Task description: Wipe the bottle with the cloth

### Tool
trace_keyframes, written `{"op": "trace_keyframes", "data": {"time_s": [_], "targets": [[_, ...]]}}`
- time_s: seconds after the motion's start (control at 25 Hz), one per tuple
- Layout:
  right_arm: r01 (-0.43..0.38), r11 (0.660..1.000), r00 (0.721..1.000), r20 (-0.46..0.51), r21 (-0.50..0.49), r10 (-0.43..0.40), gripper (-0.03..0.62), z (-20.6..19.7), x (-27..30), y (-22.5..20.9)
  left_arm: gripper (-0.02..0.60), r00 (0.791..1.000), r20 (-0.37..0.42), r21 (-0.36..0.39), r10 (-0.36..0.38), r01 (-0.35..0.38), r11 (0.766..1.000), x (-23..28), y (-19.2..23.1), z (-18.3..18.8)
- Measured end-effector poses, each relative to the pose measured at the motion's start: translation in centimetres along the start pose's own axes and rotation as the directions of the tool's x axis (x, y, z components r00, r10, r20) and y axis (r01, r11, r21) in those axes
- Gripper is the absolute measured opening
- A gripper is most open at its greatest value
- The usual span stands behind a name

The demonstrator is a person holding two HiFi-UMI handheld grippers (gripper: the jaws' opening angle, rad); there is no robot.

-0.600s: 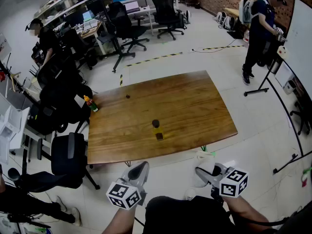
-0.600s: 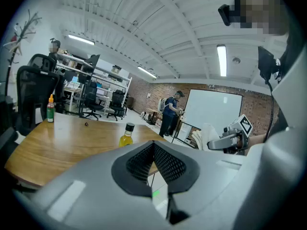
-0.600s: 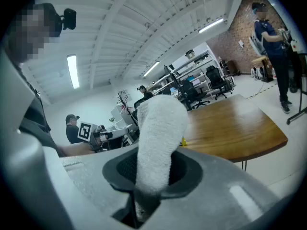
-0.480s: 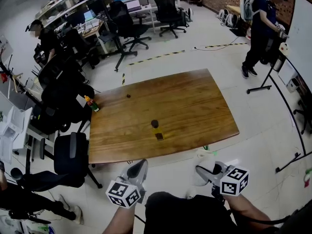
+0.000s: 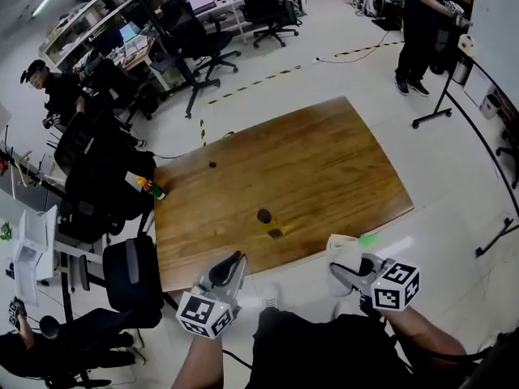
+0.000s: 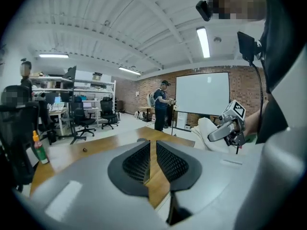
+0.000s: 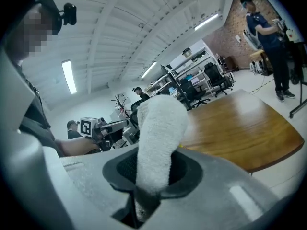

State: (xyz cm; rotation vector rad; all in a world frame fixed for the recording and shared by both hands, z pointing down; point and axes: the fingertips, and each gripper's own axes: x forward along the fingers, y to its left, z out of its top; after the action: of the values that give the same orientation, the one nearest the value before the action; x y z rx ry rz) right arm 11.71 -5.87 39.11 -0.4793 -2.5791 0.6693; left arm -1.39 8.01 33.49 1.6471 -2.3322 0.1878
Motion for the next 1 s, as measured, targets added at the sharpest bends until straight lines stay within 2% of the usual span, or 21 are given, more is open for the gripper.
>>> {"op": "trace_keyframes", "data": {"time_s": [0.08,0.2,0.32,0.44,0.52,0.6,0.72,0.88,1.0], "targets": [[0.044,0.999,0.999,0.018,0.024,-0.044,0.072,0.0,1.7,-0.5,0.085,0.995,-0.035,0.047,-0.098,0.099,0.994,1.9,1.6,-0.7],[0.121,0.987,0.988,0.080,0.106,-0.130,0.072,0.1,4.2,-1.4,0.122,0.963,-0.113,0.132,-0.246,0.260,0.956,5.1,3.6,-2.7],[0.183,0.967,0.966,0.150,0.178,-0.210,0.072,0.8,6.5,-1.2,0.157,0.907,-0.185,0.215,-0.377,0.412,0.885,7.3,4.6,-3.9],[0.235,0.942,0.936,0.203,0.241,-0.286,0.072,0.7,8.1,-1.1,0.195,0.834,-0.224,0.236,-0.504,0.548,0.803,9.5,4.4,-4.6],[0.271,0.915,0.908,0.236,0.298,-0.345,0.072,0.1,8.9,-1.0,0.229,0.787,-0.243,0.236,-0.567,0.615,0.752,10.4,4.0,-5.1],[0.299,0.885,0.872,0.274,0.358,-0.405,0.072,-0.6,9.6,-0.6,0.242,0.758,-0.241,0.239,-0.606,0.651,0.720,10.8,4.0,-5.8],[0.316,0.852,0.824,0.324,0.418,-0.465,0.072,-1.3,10.4,-0.7,0.242,0.744,-0.194,0.236,-0.639,0.668,0.706,11.6,3.9,-5.2],[0.298,0.838,0.784,0.383,0.457,-0.488,0.072,-2.1,11.3,-1.4,0.242,0.741,-0.190,0.165,-0.644,0.671,0.723,13.5,3.3,-5.1],[0.238,0.843,0.760,0.448,0.483,-0.471,0.072,-2.4,12.9,-2.1,0.242,0.720,-0.163,0.185,-0.674,0.694,0.696,14.0,2.5,-5.6]]}}
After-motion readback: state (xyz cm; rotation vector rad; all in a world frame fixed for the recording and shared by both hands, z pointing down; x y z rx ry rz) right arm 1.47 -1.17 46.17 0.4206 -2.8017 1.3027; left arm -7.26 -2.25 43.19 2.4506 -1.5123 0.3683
